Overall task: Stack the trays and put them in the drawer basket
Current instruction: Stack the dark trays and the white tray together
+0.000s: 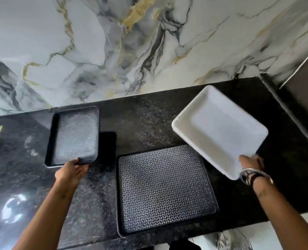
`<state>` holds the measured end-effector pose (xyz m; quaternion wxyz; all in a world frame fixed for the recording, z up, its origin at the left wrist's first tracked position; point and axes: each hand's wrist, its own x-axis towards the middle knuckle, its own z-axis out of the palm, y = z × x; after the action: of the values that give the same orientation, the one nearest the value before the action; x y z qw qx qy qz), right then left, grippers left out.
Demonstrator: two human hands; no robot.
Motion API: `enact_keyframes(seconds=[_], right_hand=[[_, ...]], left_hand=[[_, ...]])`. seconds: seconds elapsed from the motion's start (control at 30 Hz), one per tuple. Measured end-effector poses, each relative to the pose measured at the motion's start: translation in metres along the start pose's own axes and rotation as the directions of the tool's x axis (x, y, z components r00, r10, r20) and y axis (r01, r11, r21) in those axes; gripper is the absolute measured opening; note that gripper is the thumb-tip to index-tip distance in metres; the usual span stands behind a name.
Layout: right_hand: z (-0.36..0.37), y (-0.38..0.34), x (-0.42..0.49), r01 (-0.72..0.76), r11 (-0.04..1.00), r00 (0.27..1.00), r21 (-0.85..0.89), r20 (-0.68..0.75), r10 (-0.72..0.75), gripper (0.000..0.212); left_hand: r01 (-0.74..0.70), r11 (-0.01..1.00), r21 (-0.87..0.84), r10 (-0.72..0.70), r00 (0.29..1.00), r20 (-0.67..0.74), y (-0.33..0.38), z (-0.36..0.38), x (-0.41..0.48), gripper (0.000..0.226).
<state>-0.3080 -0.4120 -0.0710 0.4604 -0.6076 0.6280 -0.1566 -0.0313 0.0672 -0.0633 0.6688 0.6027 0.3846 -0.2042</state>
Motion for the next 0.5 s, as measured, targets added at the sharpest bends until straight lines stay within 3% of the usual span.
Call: enact_keyframes(seconds=[0.07,0.13,0.2,0.33,0.43,0.5], right_hand=[[0.014,0.006,-0.039,0.170,0.969,0.973,-0.180,0.184,-0.137,0.012],[0.030,0.020,-0.061,0.310,0.927,0.886,-0.210,0.419,-0.201,0.019],[0.042,0.033,-0.078,0.395,0.879,0.815,-0.268,0.544,-0.201,0.018],[0.064,0.054,-0.090,0.455,0.816,0.778,-0.357,0.605,-0.169,0.025],[0.072,0.060,-0.086,0.435,0.814,0.772,-0.385,0.624,-0.117,0.040],[0.070,0.063,-0.083,0.405,0.832,0.778,-0.380,0.621,-0.095,0.043]], left_hand=[[-0.141,0.977,0.159,0.129,0.988,0.085,-0.002,0.004,-0.028,0.018],[-0.288,0.909,0.302,0.228,0.949,0.216,-0.005,0.008,-0.058,0.016],[-0.393,0.805,0.444,0.243,0.901,0.359,-0.015,0.015,-0.081,0.013],[-0.478,0.507,0.717,0.061,0.850,0.524,-0.061,0.032,-0.095,0.021],[-0.544,0.192,0.817,0.065,0.838,0.542,-0.083,0.044,-0.091,0.020],[-0.540,0.068,0.839,0.061,0.841,0.537,-0.085,0.050,-0.093,0.019]])
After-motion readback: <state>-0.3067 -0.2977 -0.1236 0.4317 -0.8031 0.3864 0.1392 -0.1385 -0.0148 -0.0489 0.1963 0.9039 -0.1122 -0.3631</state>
